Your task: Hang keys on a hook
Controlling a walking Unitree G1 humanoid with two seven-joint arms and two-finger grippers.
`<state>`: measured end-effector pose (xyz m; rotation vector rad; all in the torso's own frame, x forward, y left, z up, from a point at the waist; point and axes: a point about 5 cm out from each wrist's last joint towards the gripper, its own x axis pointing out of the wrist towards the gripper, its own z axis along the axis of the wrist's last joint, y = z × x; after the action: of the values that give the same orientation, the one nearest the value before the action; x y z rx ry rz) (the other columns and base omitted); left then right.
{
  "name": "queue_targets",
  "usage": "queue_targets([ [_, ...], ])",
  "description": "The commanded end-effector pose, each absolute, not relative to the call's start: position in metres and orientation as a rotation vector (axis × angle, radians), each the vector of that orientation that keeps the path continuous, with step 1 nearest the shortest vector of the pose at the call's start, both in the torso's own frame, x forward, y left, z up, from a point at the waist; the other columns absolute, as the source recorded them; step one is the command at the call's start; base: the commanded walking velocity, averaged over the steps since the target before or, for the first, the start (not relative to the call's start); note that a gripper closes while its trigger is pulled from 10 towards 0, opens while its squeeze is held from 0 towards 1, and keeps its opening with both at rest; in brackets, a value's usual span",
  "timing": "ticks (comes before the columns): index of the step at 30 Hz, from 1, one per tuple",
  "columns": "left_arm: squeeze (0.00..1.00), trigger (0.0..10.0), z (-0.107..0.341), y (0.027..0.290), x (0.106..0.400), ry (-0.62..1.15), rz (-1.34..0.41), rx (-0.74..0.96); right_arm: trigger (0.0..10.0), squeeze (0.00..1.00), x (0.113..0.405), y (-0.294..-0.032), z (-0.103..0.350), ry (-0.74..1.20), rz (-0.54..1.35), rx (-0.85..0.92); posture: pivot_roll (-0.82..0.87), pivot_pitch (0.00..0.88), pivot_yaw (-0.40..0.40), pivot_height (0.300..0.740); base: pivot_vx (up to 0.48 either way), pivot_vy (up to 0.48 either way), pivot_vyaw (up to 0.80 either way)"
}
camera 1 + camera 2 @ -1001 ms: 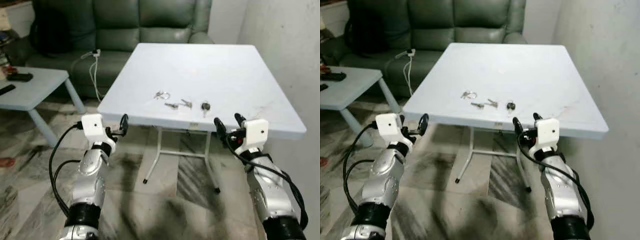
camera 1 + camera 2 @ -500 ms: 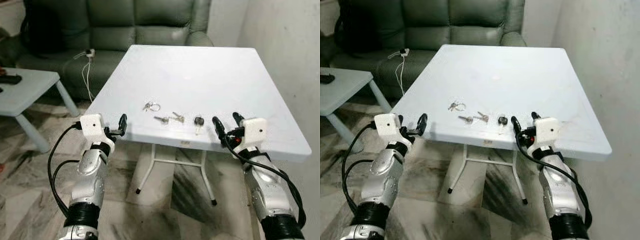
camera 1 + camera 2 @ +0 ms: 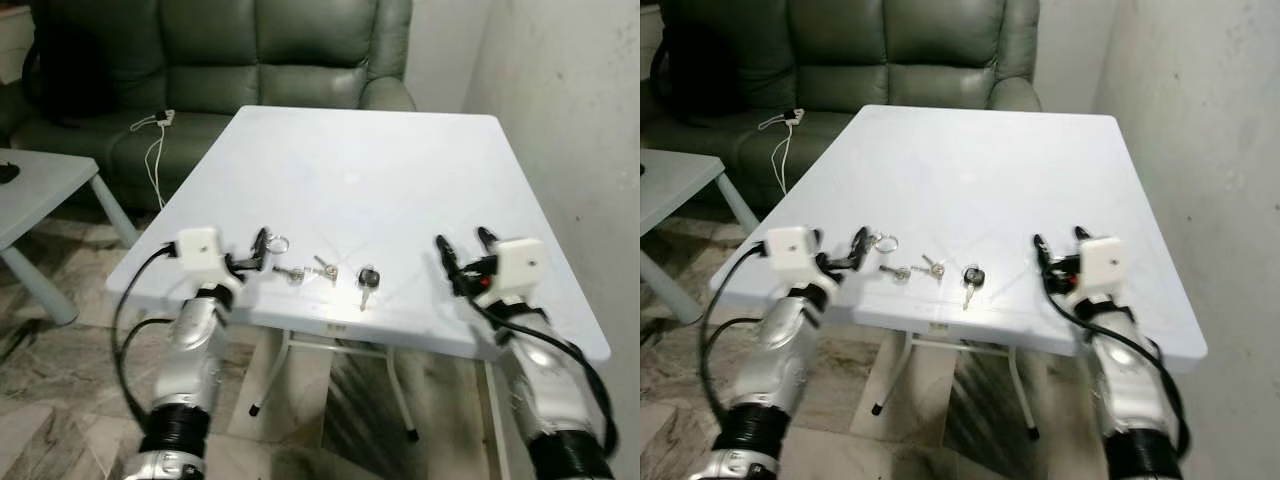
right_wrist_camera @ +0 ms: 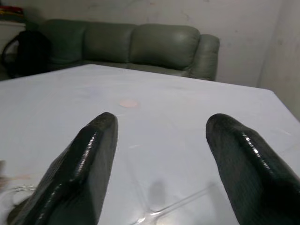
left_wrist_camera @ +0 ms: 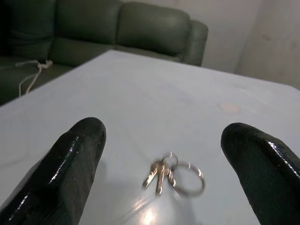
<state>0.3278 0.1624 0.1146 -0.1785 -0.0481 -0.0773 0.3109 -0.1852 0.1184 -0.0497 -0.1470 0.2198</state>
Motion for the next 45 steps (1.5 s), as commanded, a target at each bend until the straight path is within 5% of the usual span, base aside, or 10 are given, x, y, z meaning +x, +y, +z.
queue_targets([
  [1, 0.00, 10.0, 0.118, 0.149, 0.327, -0.066, -0.118, -0.174, 10.0, 0.00, 0.309, -0.194, 0.117, -0.133, 0.212, -0.065, -0.03, 0.000, -0.007, 0.740, 0.000, 0.000, 0.00],
  [19, 0.00, 10.0, 0.119, 0.110, 0.304, -0.111, -0.323, -0.135, 10.0, 0.00, 0.304, -0.210, 0.088, -0.004, 0.300, -0.094, -0.01, 0.000, -0.023, 0.740, 0.000, 0.000, 0.00],
  [45, 0.00, 10.0, 0.118, 0.110, 0.300, -0.103, -0.320, -0.166, 10.0, 0.00, 0.305, -0.210, 0.090, -0.030, 0.301, -0.091, -0.02, 0.000, -0.032, 0.740, 0.000, 0.000, 0.00],
])
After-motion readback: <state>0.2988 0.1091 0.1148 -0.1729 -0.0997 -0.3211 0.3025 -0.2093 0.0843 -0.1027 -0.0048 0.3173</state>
